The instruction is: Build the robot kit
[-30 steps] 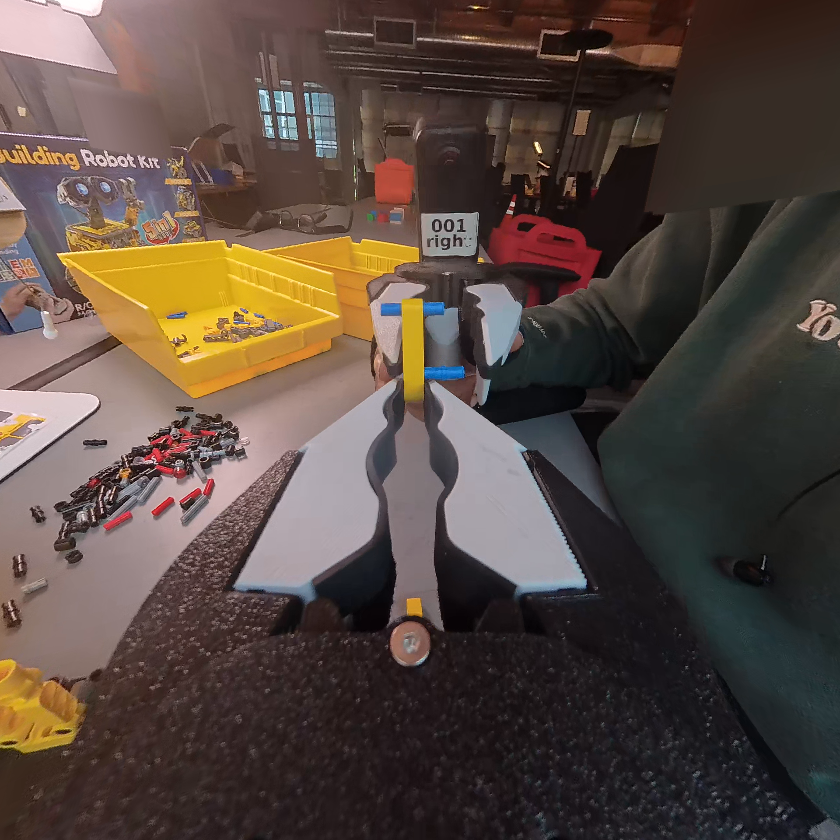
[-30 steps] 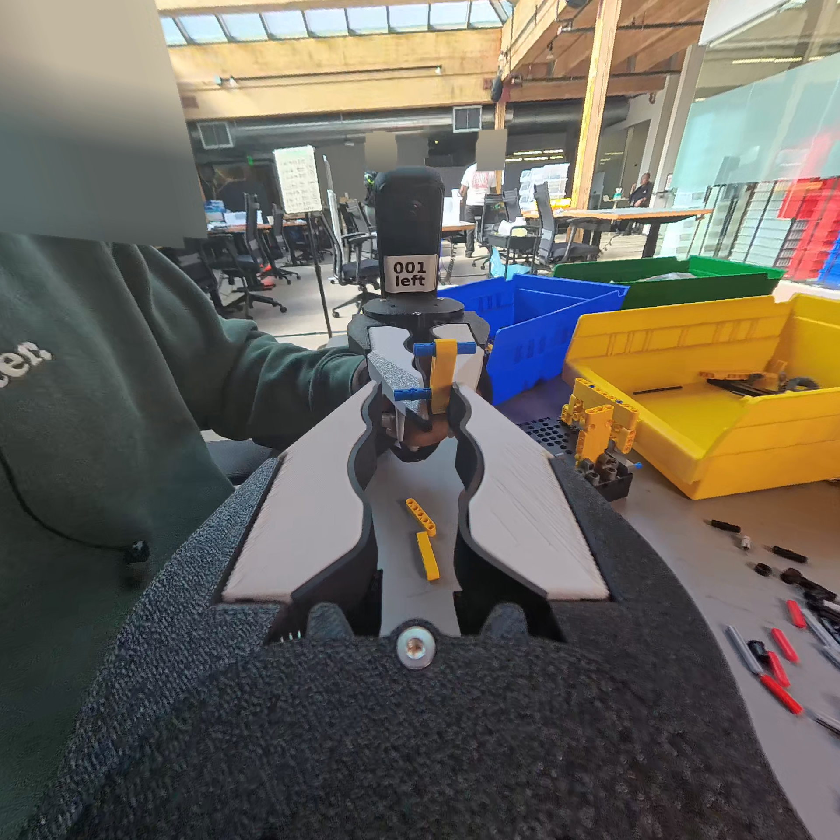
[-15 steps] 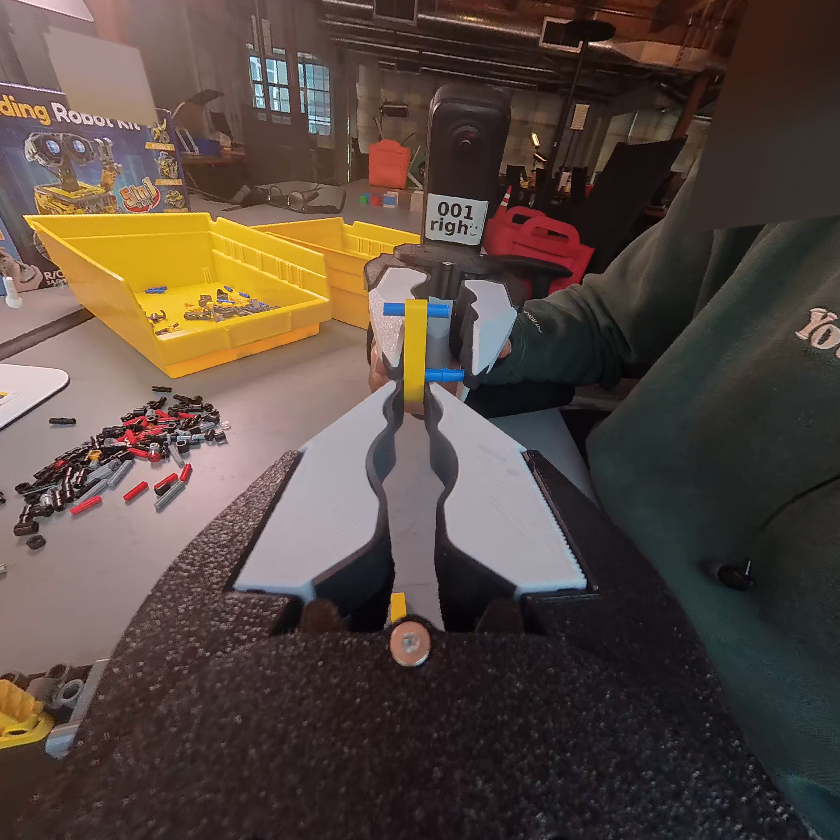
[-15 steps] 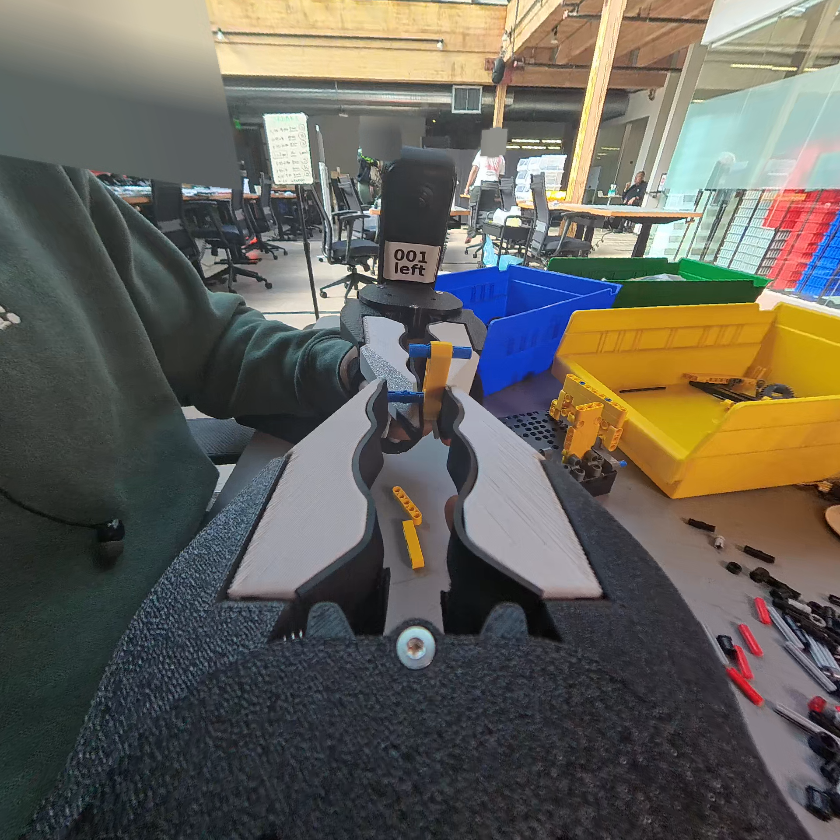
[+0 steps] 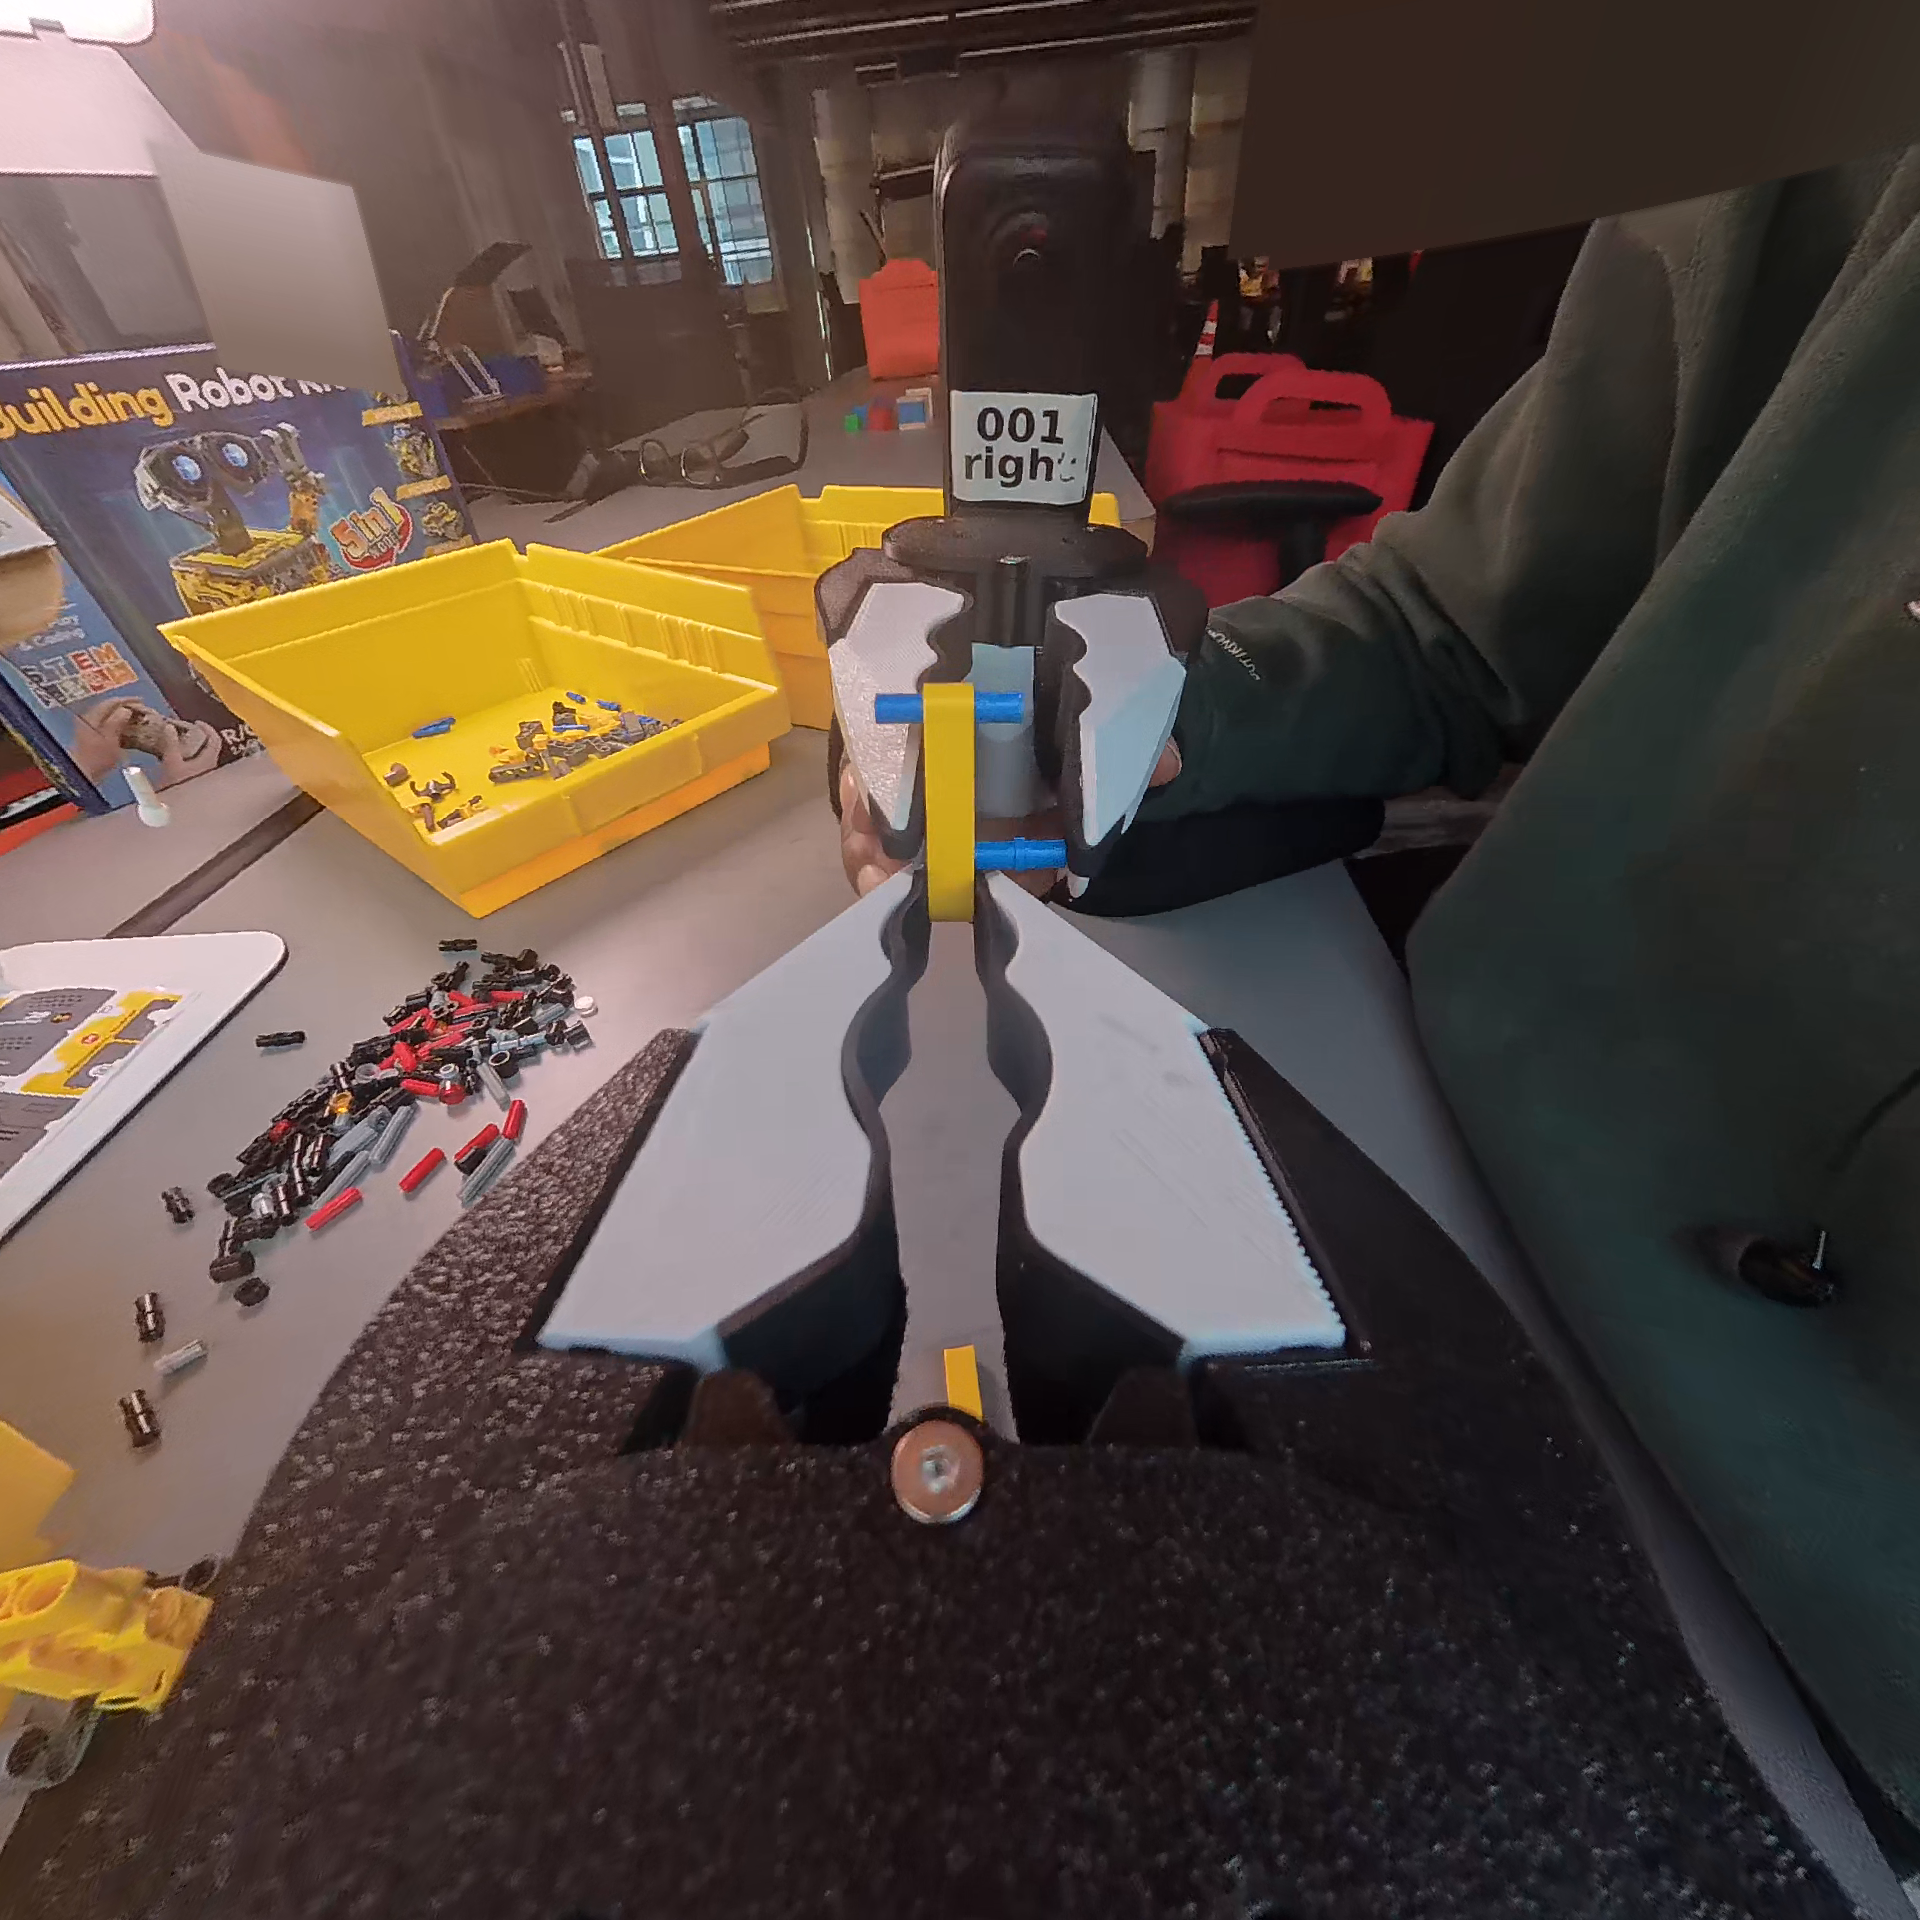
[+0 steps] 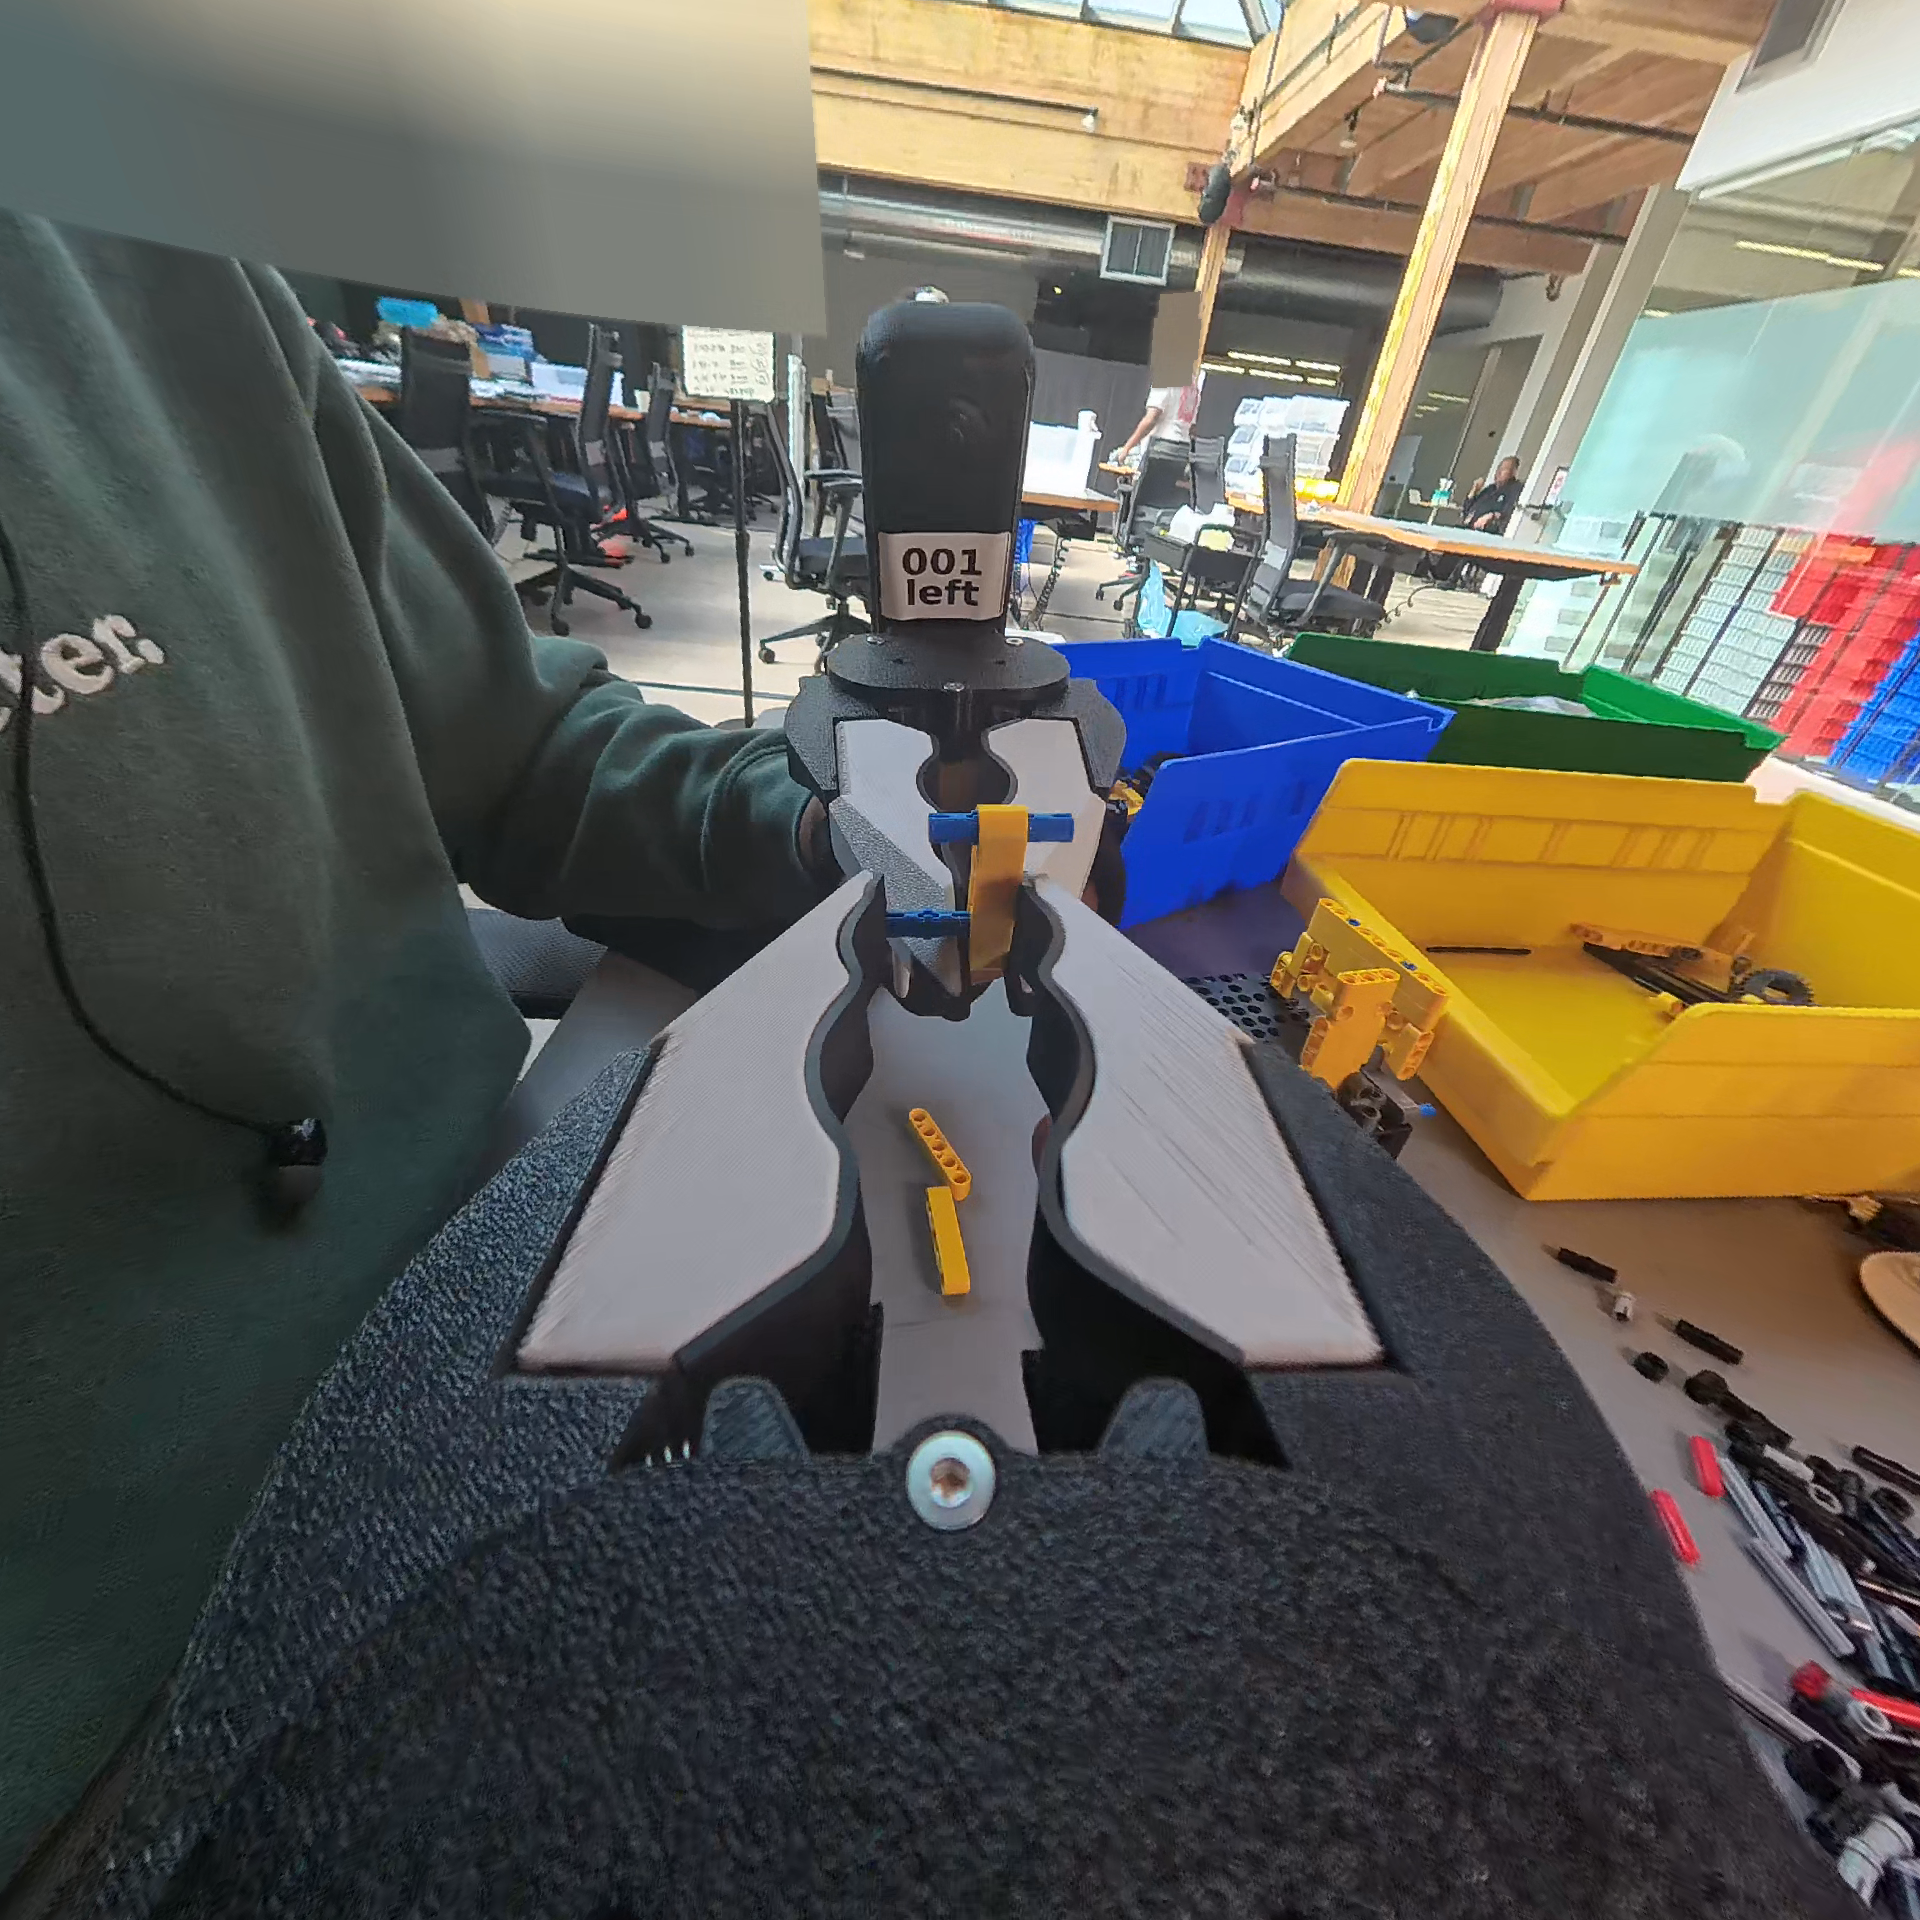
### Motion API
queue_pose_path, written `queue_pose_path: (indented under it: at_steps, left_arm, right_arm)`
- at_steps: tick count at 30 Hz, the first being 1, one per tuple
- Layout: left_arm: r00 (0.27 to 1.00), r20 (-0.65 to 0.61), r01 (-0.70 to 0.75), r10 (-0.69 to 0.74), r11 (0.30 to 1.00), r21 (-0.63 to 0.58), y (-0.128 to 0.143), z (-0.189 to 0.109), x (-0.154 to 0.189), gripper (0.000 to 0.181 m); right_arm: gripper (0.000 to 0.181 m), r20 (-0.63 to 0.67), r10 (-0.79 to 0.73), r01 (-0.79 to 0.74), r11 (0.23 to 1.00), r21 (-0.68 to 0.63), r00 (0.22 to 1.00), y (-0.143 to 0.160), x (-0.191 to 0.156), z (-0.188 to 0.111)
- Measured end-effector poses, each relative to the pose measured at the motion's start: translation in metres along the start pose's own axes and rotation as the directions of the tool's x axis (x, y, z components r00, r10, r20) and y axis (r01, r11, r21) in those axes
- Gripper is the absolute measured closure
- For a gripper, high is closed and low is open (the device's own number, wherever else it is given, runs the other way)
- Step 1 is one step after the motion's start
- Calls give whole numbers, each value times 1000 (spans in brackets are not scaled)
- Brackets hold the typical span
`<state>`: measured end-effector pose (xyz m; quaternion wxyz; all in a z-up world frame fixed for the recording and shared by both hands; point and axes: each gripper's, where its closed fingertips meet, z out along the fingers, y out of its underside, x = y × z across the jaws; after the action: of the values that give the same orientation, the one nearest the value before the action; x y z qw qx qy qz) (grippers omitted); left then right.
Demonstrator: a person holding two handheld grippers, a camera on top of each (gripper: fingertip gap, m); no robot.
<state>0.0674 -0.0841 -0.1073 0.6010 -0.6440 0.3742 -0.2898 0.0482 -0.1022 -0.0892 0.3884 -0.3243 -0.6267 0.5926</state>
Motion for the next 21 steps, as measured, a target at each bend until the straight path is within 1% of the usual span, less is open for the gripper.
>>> queue_pose_path:
  at_steps: [4,5,7,9,12,14,15,17,18,19,20,21]
  left_arm:
    - [1000,-18,23,-23,1000,16,-1,0,1,175]
    - [999,-18,27,-27,1000,11,1,0,1,172]
    - [1000,14,26,-26,1000,13,1,1,-2,175]
    - [1000,17,18,-18,1000,13,-1,2,-1,176]
    - [999,20,26,-27,1000,17,-1,2,-2,176]
    - [999,25,37,-37,999,6,1,2,-4,176]
    - [999,25,43,-43,999,7,1,2,-5,181]
    - [998,44,46,-47,999,6,2,0,-9,181]
    - [998,47,48,-48,999,10,1,-1,-10,181]
    - [998,44,50,-50,999,14,1,-1,-10,181]
    - [998,40,51,-51,999,11,1,0,-9,181]
    - [998,37,50,-50,999,1,3,1,-8,181]
  right_arm:
    - [159,3,25,-25,999,25,1000,-2,2,1]
    - [175,-29,29,-27,998,55,999,-6,8,-1]
    - [175,-31,34,-33,998,53,999,-7,11,-3]
    - [175,-32,16,-14,999,52,999,-9,9,-3]
    - [175,-26,37,-35,997,61,999,-10,10,-4]
    - [173,-24,63,-61,997,46,998,-8,12,-5]
    - [171,-18,75,-74,996,51,997,-9,12,-7]
    - [151,23,82,-82,996,21,996,-6,6,-6]
    - [151,18,60,-60,998,-3,998,-2,5,-4]
    - [153,4,35,-35,999,-17,999,1,5,-3]
    - [160,-7,24,-25,999,-27,1000,4,5,-1]
    - [174,-20,23,-23,999,-30,1000,5,7,-1]
